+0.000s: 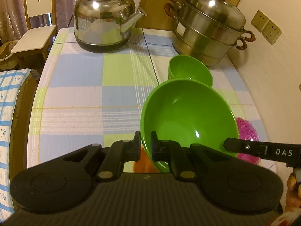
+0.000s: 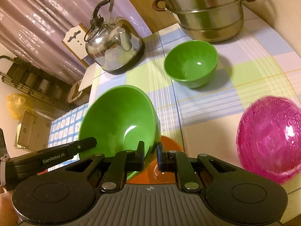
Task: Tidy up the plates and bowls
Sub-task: 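Carry the large green bowl with both grippers and lower it into the orange bowl, then open both grippers to release the green bowl, then move both open grippers toward the small green bowl rim, then close both grippers on the small green bowl rim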
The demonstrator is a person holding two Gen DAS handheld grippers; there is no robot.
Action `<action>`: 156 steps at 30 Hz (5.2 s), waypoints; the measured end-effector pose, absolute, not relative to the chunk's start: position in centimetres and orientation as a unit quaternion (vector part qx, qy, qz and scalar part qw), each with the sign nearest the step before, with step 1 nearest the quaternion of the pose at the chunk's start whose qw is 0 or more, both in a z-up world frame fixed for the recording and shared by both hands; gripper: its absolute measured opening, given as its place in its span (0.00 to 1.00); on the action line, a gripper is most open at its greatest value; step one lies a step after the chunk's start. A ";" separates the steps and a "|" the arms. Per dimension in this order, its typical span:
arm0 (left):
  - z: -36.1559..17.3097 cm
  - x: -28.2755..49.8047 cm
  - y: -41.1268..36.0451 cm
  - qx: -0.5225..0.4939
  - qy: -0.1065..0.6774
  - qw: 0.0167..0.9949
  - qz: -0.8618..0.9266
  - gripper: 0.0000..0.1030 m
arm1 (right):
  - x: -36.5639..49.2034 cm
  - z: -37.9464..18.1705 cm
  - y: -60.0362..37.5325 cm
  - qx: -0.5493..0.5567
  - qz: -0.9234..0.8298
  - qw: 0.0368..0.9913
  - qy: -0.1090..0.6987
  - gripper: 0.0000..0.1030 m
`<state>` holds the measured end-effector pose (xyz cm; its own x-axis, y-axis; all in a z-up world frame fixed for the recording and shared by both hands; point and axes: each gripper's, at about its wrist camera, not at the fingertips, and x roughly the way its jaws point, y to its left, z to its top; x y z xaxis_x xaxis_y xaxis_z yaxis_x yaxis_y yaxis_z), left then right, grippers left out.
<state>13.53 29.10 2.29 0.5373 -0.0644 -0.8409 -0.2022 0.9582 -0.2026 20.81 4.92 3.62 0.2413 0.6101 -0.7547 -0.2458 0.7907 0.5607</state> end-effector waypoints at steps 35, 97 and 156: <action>-5.4 11.8 28.0 -0.142 0.526 0.837 0.041 0.08 | 17.9 -3.4 4.4 0.144 0.258 0.743 0.601 0.12; 0.1 22.4 26.5 -0.181 0.459 0.869 -0.032 0.87 | 25.9 0.5 -3.6 0.194 0.192 0.806 0.526 0.54; -10.4 39.8 26.2 -0.150 0.492 0.857 -0.042 0.55 | 41.9 -9.2 0.6 0.179 0.191 0.803 0.535 0.45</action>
<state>39.82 26.20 -10.42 0.5125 -0.2190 -0.8303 -0.0761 0.9516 -0.2979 41.92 0.57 -9.24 0.3551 0.4980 -0.7912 -0.1156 0.8632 0.4914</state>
